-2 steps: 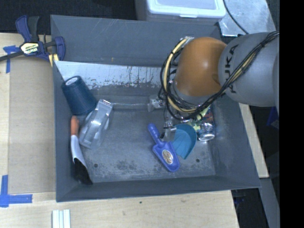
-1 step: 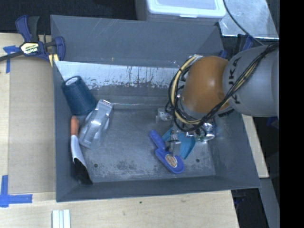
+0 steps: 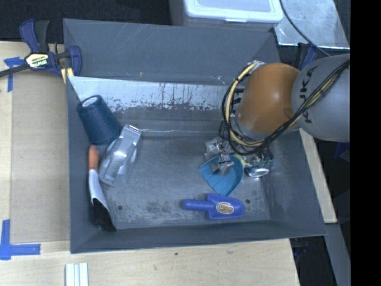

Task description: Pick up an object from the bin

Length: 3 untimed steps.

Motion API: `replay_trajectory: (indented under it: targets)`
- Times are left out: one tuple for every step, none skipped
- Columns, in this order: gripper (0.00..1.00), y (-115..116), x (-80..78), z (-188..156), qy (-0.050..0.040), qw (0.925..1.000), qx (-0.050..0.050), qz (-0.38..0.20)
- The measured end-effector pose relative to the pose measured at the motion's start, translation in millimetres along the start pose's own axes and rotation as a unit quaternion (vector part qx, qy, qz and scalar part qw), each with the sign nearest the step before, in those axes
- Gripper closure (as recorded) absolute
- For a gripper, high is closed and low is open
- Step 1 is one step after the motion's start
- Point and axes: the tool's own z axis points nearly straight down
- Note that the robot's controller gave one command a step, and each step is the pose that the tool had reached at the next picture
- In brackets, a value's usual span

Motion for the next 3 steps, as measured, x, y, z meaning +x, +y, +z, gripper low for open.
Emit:
replay_trajectory:
  targets:
    - [1.0,0,0.0,0,0.0,1.0,0.0,0.0]
    - [1.0,-1,3.0,-22,0.0059,1.0,-0.003,0.001]
    - [1.0,-70,83.9,-31,0.0035,0.9934,-0.003,-0.115]
